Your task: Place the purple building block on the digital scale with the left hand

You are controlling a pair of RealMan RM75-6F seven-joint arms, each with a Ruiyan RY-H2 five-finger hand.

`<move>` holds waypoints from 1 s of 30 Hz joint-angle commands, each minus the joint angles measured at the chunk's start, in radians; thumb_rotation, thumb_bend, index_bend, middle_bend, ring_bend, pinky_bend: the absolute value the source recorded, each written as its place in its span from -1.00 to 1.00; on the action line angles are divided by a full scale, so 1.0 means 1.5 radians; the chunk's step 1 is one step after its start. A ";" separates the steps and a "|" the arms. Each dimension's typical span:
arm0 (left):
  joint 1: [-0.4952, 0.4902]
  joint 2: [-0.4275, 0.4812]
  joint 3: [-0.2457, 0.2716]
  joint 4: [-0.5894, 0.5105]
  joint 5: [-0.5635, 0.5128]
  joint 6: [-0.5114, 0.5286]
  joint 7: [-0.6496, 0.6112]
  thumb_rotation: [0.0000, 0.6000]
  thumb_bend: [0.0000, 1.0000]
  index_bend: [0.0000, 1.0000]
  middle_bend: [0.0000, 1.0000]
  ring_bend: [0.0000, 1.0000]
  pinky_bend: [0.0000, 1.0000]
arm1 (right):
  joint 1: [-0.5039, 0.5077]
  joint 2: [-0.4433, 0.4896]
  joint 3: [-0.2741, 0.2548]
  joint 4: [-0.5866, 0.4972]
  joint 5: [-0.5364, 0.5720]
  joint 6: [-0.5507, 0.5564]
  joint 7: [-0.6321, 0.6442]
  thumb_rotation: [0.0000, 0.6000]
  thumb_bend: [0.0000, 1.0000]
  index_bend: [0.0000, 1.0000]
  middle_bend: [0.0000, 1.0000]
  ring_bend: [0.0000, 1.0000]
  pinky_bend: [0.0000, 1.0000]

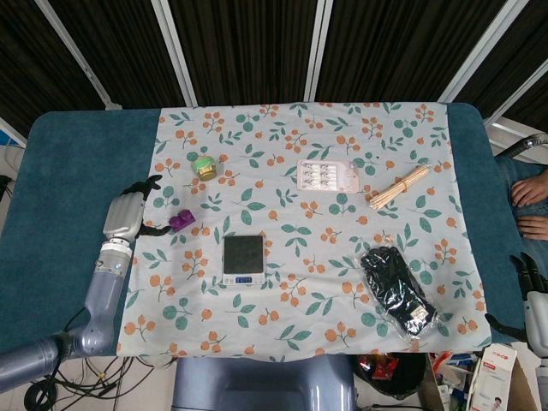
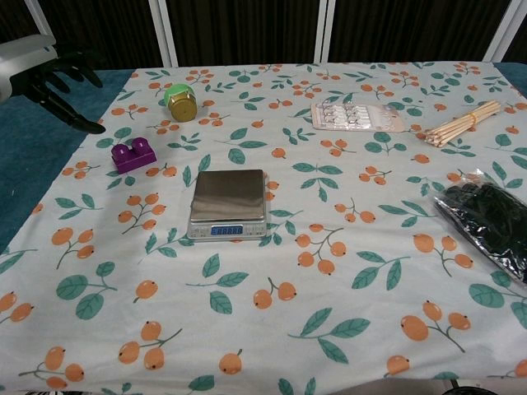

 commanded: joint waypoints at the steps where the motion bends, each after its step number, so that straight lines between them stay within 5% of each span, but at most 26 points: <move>1: -0.021 -0.017 -0.010 0.046 -0.041 -0.050 -0.005 1.00 -0.90 -0.66 -0.46 -0.70 -0.57 | 0.000 0.001 0.001 0.001 0.001 0.000 0.000 1.00 -0.85 -0.91 -0.98 -0.66 -0.62; 7: -0.043 -0.049 0.010 0.114 -0.056 -0.100 -0.002 1.00 -0.78 -0.61 -0.37 -0.66 -0.57 | 0.001 0.001 0.000 0.004 0.001 -0.004 0.002 1.00 -0.85 -0.91 -0.98 -0.66 -0.62; 20: -0.064 -0.121 0.019 0.190 -0.028 -0.072 -0.003 1.00 -0.38 -0.48 -0.17 -0.59 -0.51 | 0.002 0.005 0.000 0.003 0.003 -0.009 0.009 1.00 -0.85 -0.91 -0.98 -0.66 -0.62; 30: -0.069 -0.150 0.031 0.243 -0.018 -0.068 0.007 1.00 -0.37 -0.49 -0.23 -0.58 -0.52 | 0.002 0.006 0.000 0.002 0.006 -0.012 0.010 1.00 -0.85 -0.91 -0.98 -0.66 -0.62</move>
